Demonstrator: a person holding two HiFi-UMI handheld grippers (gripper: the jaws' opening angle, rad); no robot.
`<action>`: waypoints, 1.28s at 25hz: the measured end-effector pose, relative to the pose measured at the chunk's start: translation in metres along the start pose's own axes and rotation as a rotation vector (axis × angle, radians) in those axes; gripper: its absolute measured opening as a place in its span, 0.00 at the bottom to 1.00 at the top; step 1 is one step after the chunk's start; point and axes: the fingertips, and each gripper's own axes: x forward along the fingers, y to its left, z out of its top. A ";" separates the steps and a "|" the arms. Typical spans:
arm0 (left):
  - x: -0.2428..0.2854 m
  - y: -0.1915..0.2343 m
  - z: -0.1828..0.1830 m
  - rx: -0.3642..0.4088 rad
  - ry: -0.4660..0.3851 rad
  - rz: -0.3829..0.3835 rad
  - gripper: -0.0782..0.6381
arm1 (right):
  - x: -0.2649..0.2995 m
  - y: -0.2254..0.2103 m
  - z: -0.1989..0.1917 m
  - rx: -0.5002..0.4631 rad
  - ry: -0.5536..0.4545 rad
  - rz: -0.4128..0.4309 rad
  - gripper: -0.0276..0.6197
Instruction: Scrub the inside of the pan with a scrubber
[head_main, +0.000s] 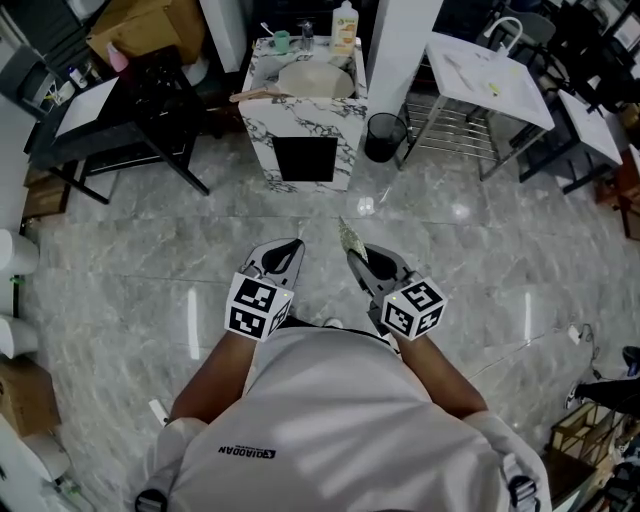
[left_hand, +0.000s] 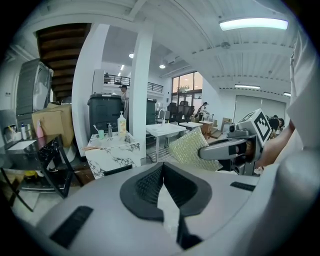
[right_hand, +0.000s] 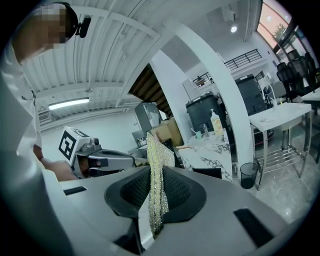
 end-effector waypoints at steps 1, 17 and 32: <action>0.004 -0.006 -0.001 0.000 0.005 -0.004 0.13 | -0.003 -0.005 -0.001 0.009 0.002 0.000 0.16; 0.053 0.026 0.014 0.006 0.014 0.013 0.13 | 0.025 -0.062 0.011 0.063 -0.032 -0.001 0.16; 0.139 0.198 0.063 0.013 0.004 -0.048 0.13 | 0.189 -0.133 0.084 0.084 -0.016 -0.083 0.16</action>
